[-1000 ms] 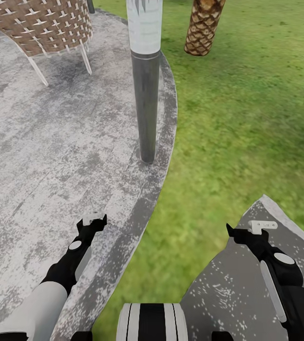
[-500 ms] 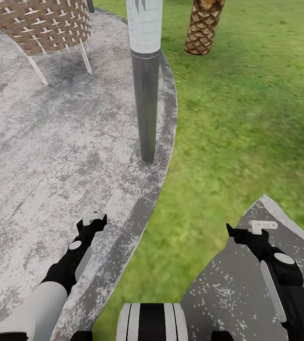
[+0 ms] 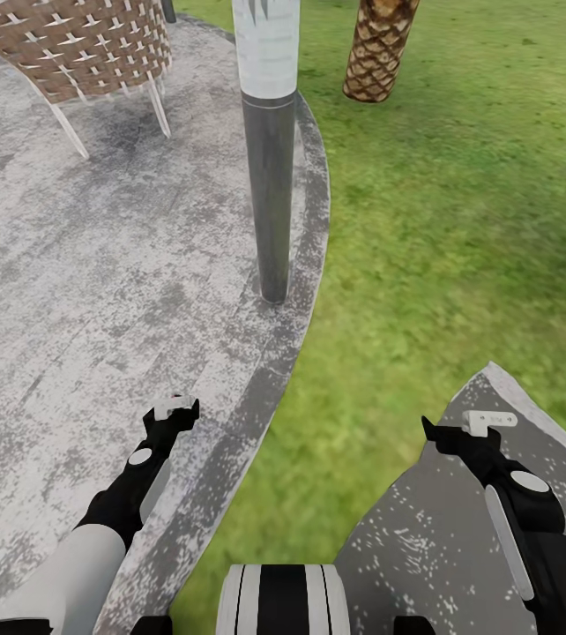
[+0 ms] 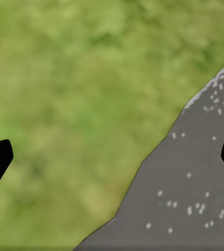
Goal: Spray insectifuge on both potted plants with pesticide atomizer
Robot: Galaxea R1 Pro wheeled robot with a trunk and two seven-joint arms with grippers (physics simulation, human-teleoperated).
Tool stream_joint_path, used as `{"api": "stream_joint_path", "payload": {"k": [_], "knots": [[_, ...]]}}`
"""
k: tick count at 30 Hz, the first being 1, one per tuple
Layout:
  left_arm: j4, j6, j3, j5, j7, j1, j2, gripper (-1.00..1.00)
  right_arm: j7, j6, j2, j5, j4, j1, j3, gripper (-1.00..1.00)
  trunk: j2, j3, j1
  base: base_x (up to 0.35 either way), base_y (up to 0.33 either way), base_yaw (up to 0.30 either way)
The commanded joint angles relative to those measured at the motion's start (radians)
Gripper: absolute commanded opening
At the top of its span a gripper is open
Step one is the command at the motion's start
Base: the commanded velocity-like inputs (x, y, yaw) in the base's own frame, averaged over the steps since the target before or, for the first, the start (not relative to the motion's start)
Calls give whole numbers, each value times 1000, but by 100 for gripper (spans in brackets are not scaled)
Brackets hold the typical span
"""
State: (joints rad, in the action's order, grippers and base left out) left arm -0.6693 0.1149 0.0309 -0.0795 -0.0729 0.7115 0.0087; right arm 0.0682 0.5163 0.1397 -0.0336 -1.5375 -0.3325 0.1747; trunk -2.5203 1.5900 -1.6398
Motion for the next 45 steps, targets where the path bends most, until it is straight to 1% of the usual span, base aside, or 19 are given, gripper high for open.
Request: {"api": "stream_joint_path", "payload": {"k": [1,9,10,45], "knots": [[1,3,-2,-8,-2,0,0,100,4,5,0,-3,-1,0,1,100,0,1,0,0,-8,0],[1,3,-2,-9,-2,0,0,100,4,5,0,-3,-1,0,1,100,0,1,0,0,-3,0],[1,3,-2,-9,-2,0,0,-100,4,5,0,-3,-1,0,1,100,0,1,0,0,0,0],[1,2,-2,-9,-2,0,0,-100,4,5,0,-3,0,0,-1,100,0,1,0,0,0,0]]}}
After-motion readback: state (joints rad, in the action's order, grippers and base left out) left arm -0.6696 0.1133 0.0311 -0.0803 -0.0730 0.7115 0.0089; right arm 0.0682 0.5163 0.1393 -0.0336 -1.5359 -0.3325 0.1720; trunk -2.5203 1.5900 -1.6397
